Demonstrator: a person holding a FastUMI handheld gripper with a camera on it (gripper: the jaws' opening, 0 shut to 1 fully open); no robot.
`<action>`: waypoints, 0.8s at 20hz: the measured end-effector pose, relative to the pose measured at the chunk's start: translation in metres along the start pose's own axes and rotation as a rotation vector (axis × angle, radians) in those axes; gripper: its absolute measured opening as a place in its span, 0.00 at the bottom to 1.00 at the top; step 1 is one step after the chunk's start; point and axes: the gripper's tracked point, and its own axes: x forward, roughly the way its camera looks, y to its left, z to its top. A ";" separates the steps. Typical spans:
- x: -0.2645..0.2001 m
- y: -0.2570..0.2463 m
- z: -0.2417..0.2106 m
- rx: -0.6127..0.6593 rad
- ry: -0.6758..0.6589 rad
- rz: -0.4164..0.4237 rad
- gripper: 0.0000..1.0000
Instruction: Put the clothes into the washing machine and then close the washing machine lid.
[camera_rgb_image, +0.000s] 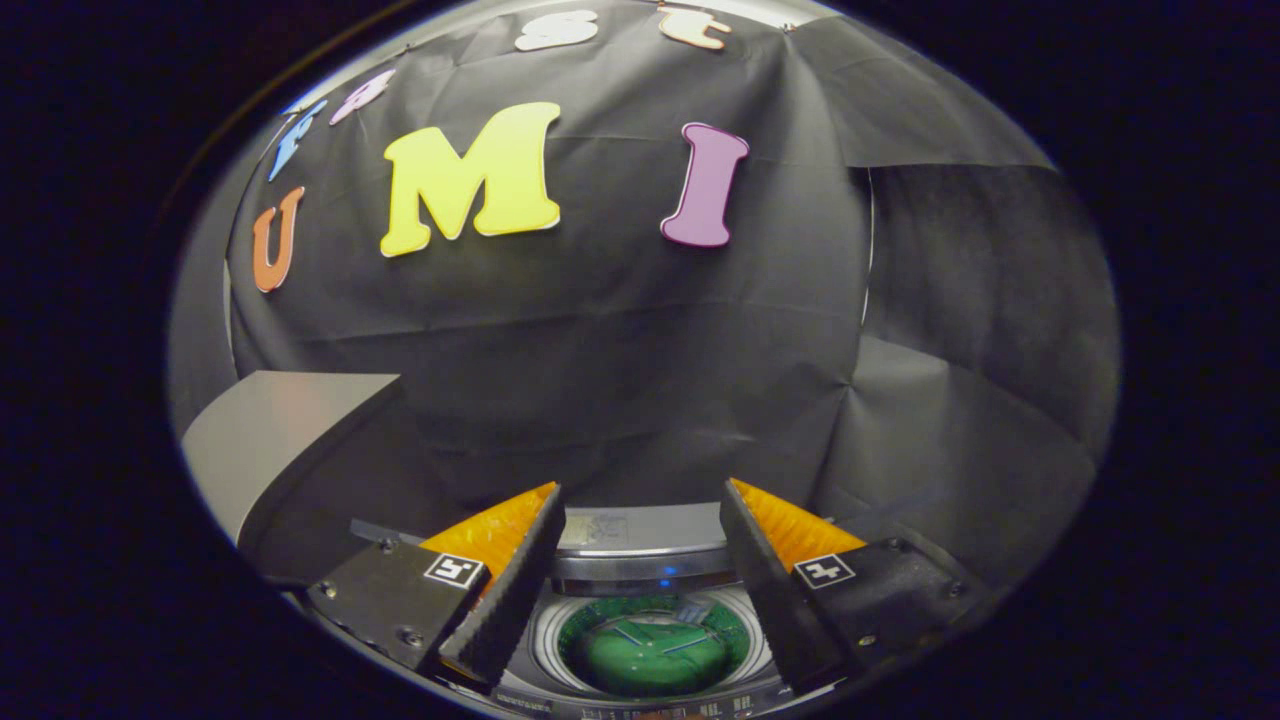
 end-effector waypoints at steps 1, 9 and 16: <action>-0.004 -0.001 -0.008 0.000 0.017 -0.006 0.98; -0.077 0.009 -0.038 -0.024 0.012 -0.016 0.98; -0.192 0.027 -0.012 -0.054 -0.176 0.024 0.98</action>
